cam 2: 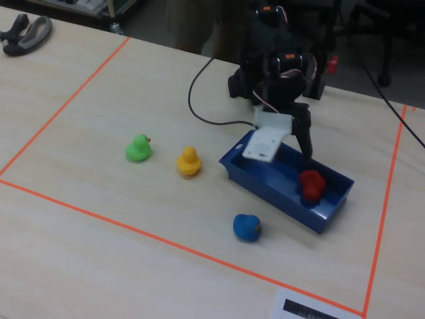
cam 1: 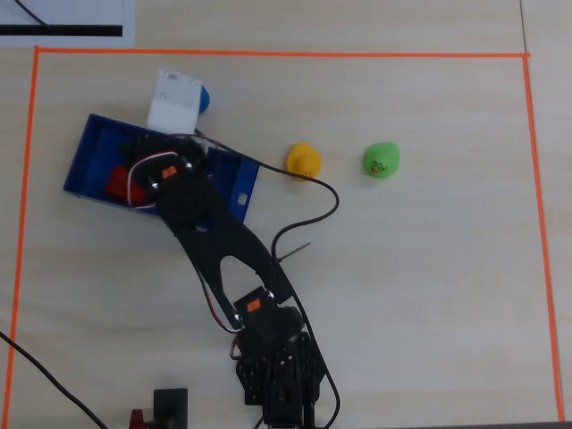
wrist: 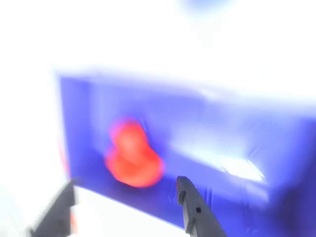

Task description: Grasp red duck and put it into box.

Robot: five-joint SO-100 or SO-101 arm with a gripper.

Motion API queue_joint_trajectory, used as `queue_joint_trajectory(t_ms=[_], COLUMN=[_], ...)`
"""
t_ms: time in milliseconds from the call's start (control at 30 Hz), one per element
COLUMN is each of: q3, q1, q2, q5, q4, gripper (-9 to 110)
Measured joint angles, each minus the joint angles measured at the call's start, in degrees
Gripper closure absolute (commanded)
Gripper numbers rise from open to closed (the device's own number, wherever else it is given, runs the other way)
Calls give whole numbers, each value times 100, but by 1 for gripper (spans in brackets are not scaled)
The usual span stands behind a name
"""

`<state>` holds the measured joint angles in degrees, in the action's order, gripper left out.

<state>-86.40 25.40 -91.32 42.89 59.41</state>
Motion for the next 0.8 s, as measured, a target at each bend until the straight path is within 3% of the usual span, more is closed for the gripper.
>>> queue_joint_trajectory(t_ms=[233, 700, 800], q3=[-1327, -8332, -9053], q1=[-1503, -2777, -2900], q2=[-2355, -8060, -8622], q5=[976, 3753, 3885], q4=[-1433, -6267, -6504], gripper=[101, 101, 101])
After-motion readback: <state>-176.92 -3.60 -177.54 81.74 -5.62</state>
